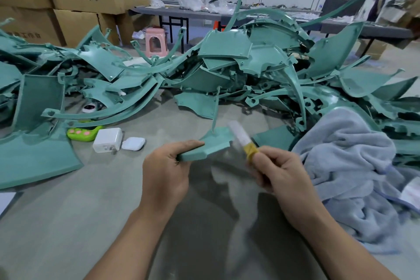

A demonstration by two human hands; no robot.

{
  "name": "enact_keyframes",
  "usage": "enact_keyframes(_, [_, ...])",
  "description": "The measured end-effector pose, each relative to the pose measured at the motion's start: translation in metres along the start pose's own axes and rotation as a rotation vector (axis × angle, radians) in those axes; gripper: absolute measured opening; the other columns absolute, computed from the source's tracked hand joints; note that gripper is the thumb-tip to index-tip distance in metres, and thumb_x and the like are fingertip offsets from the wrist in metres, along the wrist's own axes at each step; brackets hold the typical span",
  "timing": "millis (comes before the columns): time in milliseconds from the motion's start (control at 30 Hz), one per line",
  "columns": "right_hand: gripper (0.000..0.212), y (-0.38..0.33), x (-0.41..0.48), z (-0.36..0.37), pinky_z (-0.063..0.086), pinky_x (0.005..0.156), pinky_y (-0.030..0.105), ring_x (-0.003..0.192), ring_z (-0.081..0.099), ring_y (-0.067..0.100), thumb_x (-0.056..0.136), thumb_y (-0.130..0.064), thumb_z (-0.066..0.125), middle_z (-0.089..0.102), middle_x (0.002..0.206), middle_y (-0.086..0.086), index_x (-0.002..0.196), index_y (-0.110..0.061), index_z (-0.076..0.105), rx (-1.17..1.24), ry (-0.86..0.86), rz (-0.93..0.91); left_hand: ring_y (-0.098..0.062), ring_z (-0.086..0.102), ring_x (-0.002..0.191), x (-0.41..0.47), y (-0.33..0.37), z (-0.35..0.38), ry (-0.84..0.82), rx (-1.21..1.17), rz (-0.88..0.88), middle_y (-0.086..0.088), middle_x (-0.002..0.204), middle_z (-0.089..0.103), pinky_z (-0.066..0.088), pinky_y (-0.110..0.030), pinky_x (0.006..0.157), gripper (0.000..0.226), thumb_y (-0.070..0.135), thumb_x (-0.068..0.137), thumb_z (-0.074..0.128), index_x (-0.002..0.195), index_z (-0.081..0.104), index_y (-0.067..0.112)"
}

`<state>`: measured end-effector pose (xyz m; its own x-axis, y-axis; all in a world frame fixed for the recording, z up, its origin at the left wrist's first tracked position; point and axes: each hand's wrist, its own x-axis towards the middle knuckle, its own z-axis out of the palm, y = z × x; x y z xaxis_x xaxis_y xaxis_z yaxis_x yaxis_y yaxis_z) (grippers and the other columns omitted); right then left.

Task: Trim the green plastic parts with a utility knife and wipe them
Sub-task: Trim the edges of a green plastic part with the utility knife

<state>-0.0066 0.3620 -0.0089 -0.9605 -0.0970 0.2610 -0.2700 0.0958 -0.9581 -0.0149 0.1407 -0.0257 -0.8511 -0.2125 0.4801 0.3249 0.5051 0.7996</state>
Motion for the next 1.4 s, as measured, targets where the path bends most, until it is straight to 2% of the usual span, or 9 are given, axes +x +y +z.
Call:
enact_keyframes(67, [0.028, 0.0, -0.002, 0.004, 0.032, 0.046, 0.019, 0.046, 0.038, 0.011, 0.098, -0.024, 0.06, 0.049, 0.052, 0.004, 0.075, -0.011, 0.068, -0.01, -0.086, 0.023, 0.006, 0.069, 0.095, 0.001, 0.001, 0.0, 0.013, 0.004, 0.03, 0.026, 0.097, 0.074, 0.053, -0.017, 0.085, 0.053, -0.007, 0.083, 0.07, 0.096, 0.078, 0.043])
enact_keyframes(167, [0.031, 0.01, 0.01, -0.003, 0.029, 0.049, 0.03, 0.047, 0.036, 0.013, 0.099, -0.017, 0.06, 0.047, 0.051, 0.004, 0.07, -0.014, 0.069, -0.293, 0.186, 0.088, 0.014, 0.064, 0.081, 0.002, -0.002, -0.001, 0.031, 0.036, 0.019, 0.038, 0.078, 0.067, 0.045, -0.004, 0.073, 0.035, 0.0, 0.086, 0.073, 0.1, 0.081, 0.031])
enact_keyframes(300, [0.03, 0.003, 0.004, -0.009, 0.03, 0.045, 0.021, 0.045, 0.036, 0.009, 0.1, -0.014, 0.059, 0.046, 0.05, 0.002, 0.072, -0.013, 0.07, -0.021, 0.218, 0.019, 0.003, 0.058, 0.081, 0.0, -0.002, -0.002, 0.08, 0.178, 0.072, 0.026, 0.081, 0.066, 0.038, 0.0, 0.072, 0.027, 0.005, 0.086, 0.075, 0.106, 0.081, 0.022])
enact_keyframes(600, [0.027, -0.014, -0.012, 0.012, 0.032, 0.043, 0.027, 0.047, 0.039, 0.022, 0.1, -0.02, 0.059, 0.055, 0.053, 0.007, 0.077, -0.013, 0.071, 0.069, -0.09, -0.017, -0.022, 0.071, 0.087, -0.003, 0.002, 0.002, 0.051, 0.307, 0.158, 0.005, 0.097, 0.077, 0.06, -0.039, 0.079, 0.045, -0.01, 0.075, 0.075, 0.106, 0.081, 0.022])
enact_keyframes(767, [0.028, -0.005, -0.003, 0.004, 0.034, 0.049, 0.028, 0.047, 0.041, 0.014, 0.1, -0.02, 0.059, 0.052, 0.05, 0.003, 0.074, -0.014, 0.069, -0.081, 0.176, -0.01, -0.018, 0.071, 0.084, -0.003, 0.007, 0.001, 0.062, 0.285, 0.17, 0.006, 0.096, 0.077, 0.057, -0.032, 0.079, 0.04, -0.006, 0.078, 0.08, 0.106, 0.081, 0.021])
enact_keyframes(900, [0.025, -0.014, -0.015, 0.017, 0.035, 0.047, 0.022, 0.046, 0.042, 0.01, 0.094, -0.038, 0.059, 0.056, 0.054, 0.005, 0.079, -0.022, 0.071, -0.004, -0.064, -0.132, -0.017, 0.07, 0.087, -0.002, 0.01, 0.001, 0.052, 0.24, 0.125, 0.007, 0.096, 0.077, 0.055, -0.03, 0.081, 0.041, -0.009, 0.078, 0.077, 0.106, 0.081, 0.021])
enact_keyframes(1067, [0.029, -0.01, -0.006, 0.014, 0.033, 0.049, 0.035, 0.049, 0.039, 0.014, 0.1, -0.021, 0.059, 0.048, 0.051, 0.003, 0.073, -0.015, 0.068, -0.144, 0.208, 0.019, -0.013, 0.067, 0.084, -0.003, 0.008, 0.0, 0.068, 0.235, 0.12, 0.01, 0.095, 0.074, 0.045, -0.016, 0.078, 0.038, -0.005, 0.079, 0.079, 0.106, 0.081, 0.021])
enact_keyframes(1233, [0.029, -0.016, -0.012, 0.028, 0.033, 0.049, 0.023, 0.048, 0.041, 0.008, 0.09, -0.043, 0.059, 0.051, 0.051, 0.0, 0.076, -0.02, 0.069, -0.022, -0.013, -0.069, -0.017, 0.068, 0.087, -0.004, 0.008, 0.003, 0.057, 0.275, 0.141, 0.008, 0.095, 0.074, 0.047, -0.019, 0.08, 0.039, -0.006, 0.079, 0.079, 0.106, 0.081, 0.022])
enact_keyframes(1400, [0.031, -0.006, 0.002, 0.004, 0.036, 0.057, 0.035, 0.056, 0.044, 0.013, 0.101, -0.018, 0.059, 0.054, 0.055, -0.004, 0.073, -0.011, 0.069, -0.154, 0.325, 0.118, 0.0, 0.061, 0.086, -0.006, 0.013, 0.0, 0.114, 0.186, 0.133, 0.019, 0.096, 0.069, 0.042, -0.002, 0.081, 0.048, 0.002, 0.081, 0.081, 0.123, 0.074, 0.023])
